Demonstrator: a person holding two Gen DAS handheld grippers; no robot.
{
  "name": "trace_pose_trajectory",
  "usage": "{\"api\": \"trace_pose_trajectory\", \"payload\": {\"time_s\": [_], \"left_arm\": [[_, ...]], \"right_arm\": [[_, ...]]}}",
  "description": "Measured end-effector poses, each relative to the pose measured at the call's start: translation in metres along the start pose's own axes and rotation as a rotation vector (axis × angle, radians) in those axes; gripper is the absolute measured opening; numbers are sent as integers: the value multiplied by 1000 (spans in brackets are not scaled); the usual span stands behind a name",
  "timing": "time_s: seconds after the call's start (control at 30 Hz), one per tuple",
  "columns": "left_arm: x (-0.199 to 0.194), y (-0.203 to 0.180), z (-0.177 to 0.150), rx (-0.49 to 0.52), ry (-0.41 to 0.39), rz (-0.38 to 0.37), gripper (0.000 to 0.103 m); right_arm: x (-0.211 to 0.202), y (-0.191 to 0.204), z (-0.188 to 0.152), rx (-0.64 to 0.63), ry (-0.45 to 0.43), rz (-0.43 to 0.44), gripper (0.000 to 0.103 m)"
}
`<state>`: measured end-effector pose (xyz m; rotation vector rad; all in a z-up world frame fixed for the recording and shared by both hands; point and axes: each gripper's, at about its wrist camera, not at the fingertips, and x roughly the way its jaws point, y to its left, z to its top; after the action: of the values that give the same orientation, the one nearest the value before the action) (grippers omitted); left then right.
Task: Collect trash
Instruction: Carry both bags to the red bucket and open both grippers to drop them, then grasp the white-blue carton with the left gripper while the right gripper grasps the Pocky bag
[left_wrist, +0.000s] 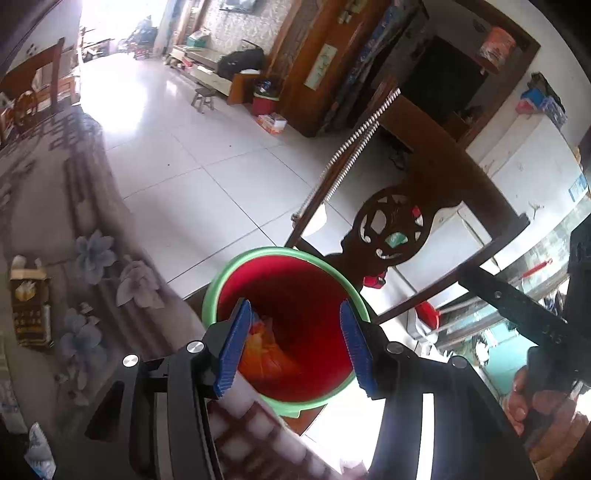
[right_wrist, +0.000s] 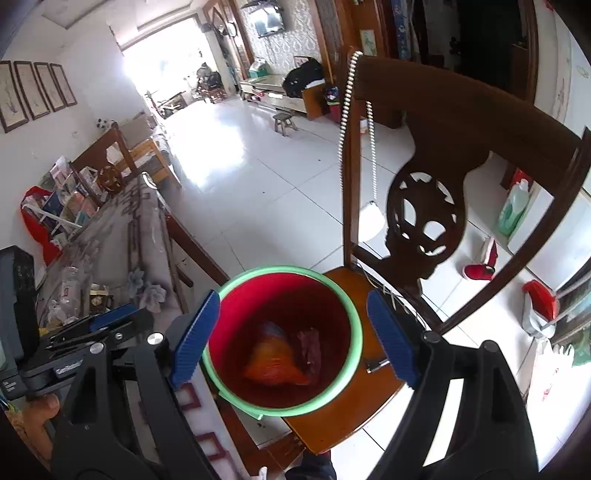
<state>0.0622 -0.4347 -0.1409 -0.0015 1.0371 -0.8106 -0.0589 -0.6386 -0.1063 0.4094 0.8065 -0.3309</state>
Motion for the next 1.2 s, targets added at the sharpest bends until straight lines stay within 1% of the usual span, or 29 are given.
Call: {"api": "trace_pose_trajectory", "payload": {"time_s": [0.17, 0.27, 0.33, 0.43, 0.5, 0.57, 0.67, 0.7, 0.77, 0.8, 0.83, 0.87, 0.9, 0.93, 1.0, 1.1, 1.17, 1.2], "left_arm": [[-43, 18, -11, -83, -68, 50, 48], [-78, 37, -29, -156, -105, 88, 48], [-92, 44, -34, -172, -122, 117, 48], [-127, 62, -45, -191, -173, 176, 48], [-145, 73, -50, -197, -199, 199, 49], [-166, 85, -56, -195, -226, 222, 55], [-186, 101, -66, -176, -247, 239, 57], [-195, 111, -71, -162, -245, 249, 57], [-207, 128, -79, -148, -231, 266, 57], [-215, 142, -87, -144, -227, 283, 57], [-222, 155, -95, -146, -220, 306, 58], [-226, 166, -99, -155, -213, 321, 58], [-234, 189, -109, -183, -196, 338, 58], [-239, 202, -116, -198, -187, 343, 58], [-245, 234, -132, -228, -147, 374, 58], [-246, 277, -151, -247, -74, 434, 58], [-241, 297, -162, -266, -28, 442, 56], [-236, 311, -166, -276, 2, 434, 56]], "right_arm": [[-1, 30, 6, -59, -11, 53, 80], [2, 57, 7, -106, -6, 102, 80], [5, 77, 6, -137, 3, 133, 81], [7, 106, 3, -179, 12, 165, 81], [7, 128, -1, -205, 15, 189, 81], [3, 152, -8, -237, 11, 208, 82], [0, 184, -21, -266, 0, 215, 82], [-1, 196, -27, -261, 5, 212, 82], [-1, 215, -39, -257, 41, 235, 82], [-2, 226, -47, -274, 52, 242, 82], [-3, 240, -57, -299, 59, 232, 82], [-4, 247, -64, -303, 63, 229, 82], [-5, 254, -70, -294, 71, 235, 82], [-6, 261, -76, -281, 80, 245, 82], [-9, 276, -88, -274, 88, 253, 82], [-13, 295, -101, -280, 89, 254, 82], [-16, 307, -110, -278, 95, 254, 82], [-17, 311, -113, -279, 98, 252, 82]]}}
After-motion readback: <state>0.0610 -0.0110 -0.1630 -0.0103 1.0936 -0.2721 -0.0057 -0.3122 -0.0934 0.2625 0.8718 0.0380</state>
